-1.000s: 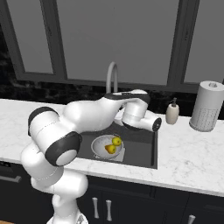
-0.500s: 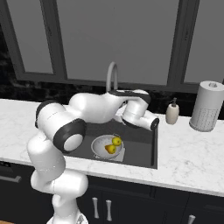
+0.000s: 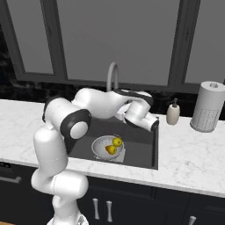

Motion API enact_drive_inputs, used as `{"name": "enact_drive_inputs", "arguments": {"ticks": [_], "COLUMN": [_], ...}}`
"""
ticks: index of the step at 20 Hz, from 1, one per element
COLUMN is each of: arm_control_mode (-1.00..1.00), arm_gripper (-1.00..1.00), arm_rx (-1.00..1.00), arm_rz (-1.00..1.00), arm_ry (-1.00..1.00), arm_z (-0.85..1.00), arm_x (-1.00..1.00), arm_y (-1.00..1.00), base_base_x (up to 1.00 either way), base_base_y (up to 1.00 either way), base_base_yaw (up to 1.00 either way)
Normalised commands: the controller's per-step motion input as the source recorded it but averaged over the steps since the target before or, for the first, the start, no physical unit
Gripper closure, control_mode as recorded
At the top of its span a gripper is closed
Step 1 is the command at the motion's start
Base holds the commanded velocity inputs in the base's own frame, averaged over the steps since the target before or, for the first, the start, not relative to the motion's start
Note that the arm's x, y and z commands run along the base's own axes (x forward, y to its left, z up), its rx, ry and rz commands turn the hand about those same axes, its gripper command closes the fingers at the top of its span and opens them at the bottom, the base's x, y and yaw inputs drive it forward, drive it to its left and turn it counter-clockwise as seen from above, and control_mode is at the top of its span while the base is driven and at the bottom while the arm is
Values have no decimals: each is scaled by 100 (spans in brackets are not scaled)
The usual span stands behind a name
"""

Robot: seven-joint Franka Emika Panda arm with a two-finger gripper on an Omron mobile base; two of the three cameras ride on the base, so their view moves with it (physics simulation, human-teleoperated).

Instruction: Put the colander in the sink, put the pear, pear in the colander, and turn on the sink faucet and pour water over the colander.

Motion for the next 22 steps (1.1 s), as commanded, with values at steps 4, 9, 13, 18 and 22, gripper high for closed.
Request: {"name": "enact_drive_inputs", "arguments": {"ticks": [4, 9, 13, 18, 22], "arm_control_mode": [-100, -100, -100, -100, -100], "arm_gripper": [-100, -100, -100, -100, -100], "arm_rx": [4, 0, 0, 0, 0], "arm_rz": [0, -2, -6, -12, -10], "arm_ry": [0, 0, 0, 0, 0], "arm_z": [-6, -17, -15, -3, 0], "arm_x": [10, 16, 17, 16, 23], "arm_y": [4, 13, 8, 2, 8], "base_base_x": [0, 0, 0, 0, 0], "base_base_y": [0, 0, 0, 0, 0], "base_base_yaw": [0, 0, 0, 0, 0]}}
